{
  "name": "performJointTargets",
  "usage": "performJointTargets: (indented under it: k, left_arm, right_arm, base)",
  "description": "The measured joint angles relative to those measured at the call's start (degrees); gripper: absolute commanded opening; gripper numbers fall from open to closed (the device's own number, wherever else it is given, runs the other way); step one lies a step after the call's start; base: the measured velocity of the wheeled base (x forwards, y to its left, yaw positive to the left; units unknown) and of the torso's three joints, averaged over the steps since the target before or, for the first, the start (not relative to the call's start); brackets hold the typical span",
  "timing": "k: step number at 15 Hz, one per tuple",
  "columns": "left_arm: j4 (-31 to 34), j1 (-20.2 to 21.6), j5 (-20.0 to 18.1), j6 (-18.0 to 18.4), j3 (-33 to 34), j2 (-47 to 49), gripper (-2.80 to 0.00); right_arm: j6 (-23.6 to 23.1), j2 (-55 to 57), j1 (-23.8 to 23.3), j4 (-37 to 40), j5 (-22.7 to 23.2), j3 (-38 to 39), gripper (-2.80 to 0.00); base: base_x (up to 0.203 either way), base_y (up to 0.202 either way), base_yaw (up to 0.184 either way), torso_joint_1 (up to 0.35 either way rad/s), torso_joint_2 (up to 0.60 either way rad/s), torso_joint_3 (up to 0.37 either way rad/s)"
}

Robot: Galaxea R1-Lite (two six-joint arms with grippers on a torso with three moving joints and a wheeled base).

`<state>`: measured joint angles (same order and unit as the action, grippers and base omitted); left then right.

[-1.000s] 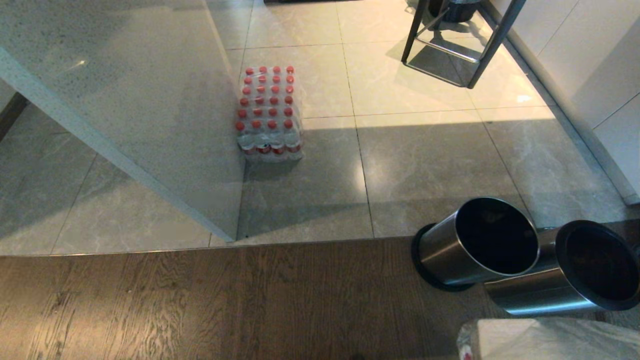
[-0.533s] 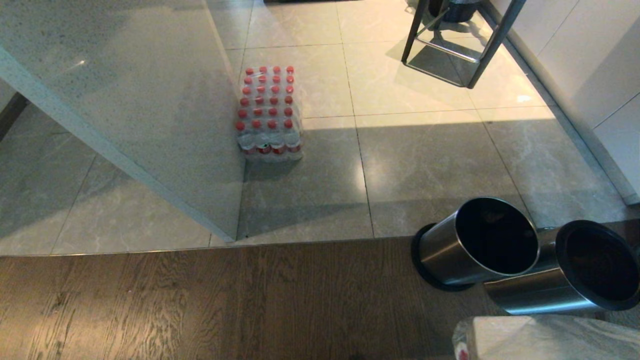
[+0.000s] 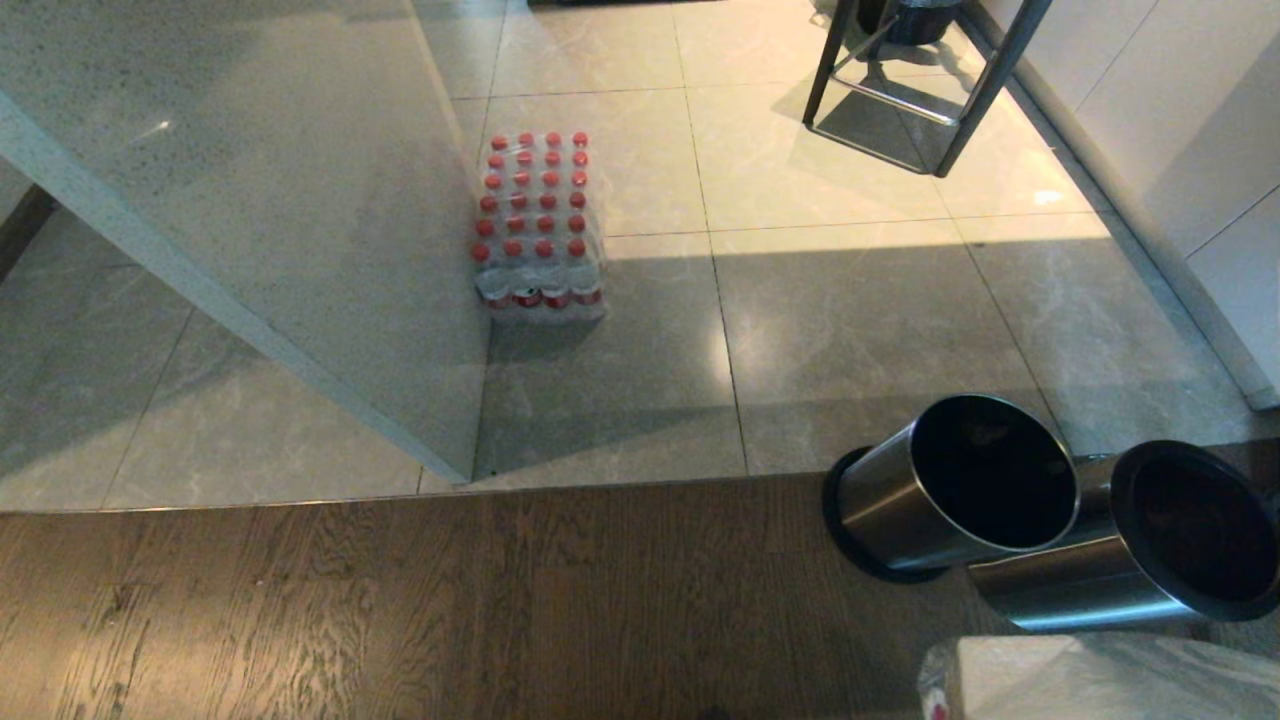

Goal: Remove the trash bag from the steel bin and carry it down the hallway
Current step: Put the trash bag at the door

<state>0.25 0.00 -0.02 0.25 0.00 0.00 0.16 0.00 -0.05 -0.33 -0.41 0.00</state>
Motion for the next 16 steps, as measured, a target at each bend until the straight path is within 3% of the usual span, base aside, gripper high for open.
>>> performJointTargets:
  k: [16]
  left_arm:
    - [0.01, 0.00, 0.02, 0.01, 0.00, 0.00, -2.80]
  right_arm:
    - [0.03, 0.00, -0.02, 0.00, -0.02, 0.00, -2.80]
  base:
    - [0.000, 0.000, 0.000, 0.000, 0.00, 0.000]
